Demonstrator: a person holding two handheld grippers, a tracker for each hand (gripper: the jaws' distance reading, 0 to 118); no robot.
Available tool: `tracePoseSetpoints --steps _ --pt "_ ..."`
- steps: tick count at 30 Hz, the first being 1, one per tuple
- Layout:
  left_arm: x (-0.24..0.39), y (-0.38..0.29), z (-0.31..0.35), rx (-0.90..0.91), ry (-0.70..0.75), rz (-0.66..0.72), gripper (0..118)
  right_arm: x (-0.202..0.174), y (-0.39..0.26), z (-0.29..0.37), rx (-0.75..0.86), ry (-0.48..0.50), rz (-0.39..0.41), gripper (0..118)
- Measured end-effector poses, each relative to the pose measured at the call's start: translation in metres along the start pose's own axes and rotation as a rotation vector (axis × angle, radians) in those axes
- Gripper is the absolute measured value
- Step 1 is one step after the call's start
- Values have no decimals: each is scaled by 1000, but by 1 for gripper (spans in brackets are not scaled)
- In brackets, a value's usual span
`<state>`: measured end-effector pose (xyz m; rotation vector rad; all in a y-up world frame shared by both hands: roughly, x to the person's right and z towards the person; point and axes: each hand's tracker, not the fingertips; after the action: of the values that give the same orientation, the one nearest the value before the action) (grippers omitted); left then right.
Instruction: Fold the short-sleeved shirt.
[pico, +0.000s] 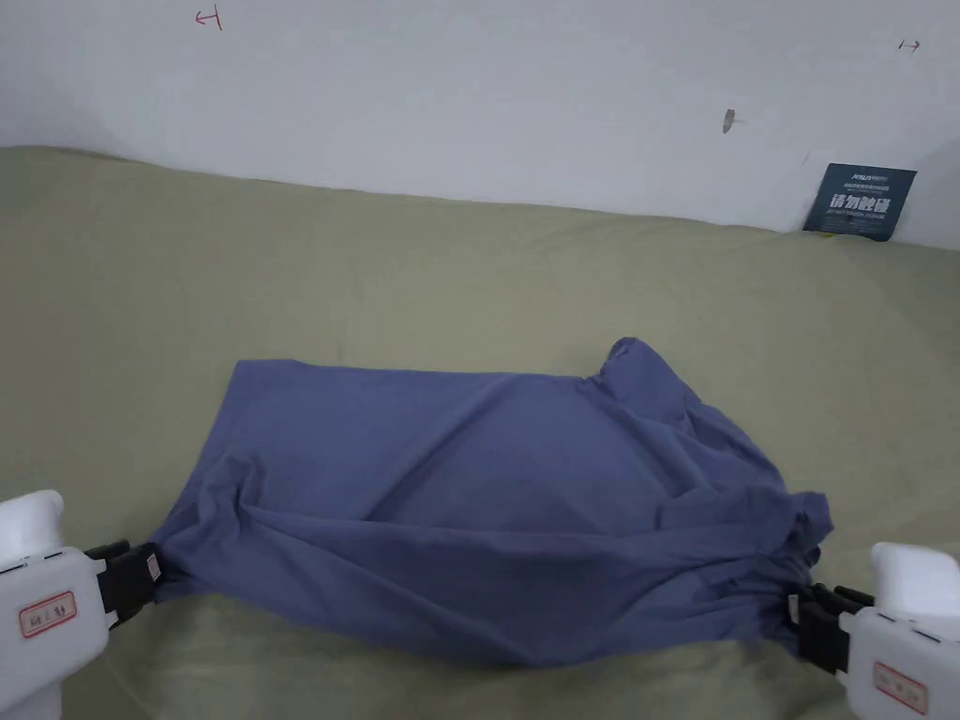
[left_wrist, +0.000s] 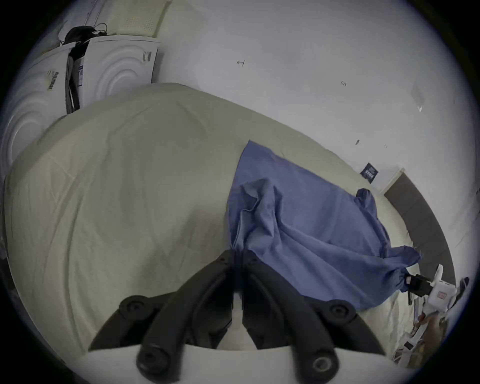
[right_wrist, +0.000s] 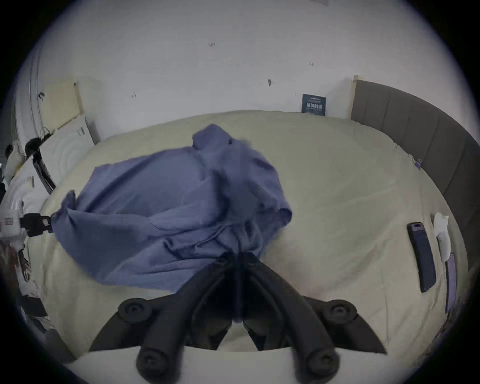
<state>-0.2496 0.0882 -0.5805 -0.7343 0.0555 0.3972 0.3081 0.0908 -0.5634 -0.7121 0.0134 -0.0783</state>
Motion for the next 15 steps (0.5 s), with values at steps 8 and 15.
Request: tracePoseSetpoints --steps 8,15 --pt "-2 5 45 -9 -30 -7 3 14 6 58 2 51 -81 7" --pt "-20 -23 85 -86 -27 -30 3 14 -29 103 -83 43 -84 7"
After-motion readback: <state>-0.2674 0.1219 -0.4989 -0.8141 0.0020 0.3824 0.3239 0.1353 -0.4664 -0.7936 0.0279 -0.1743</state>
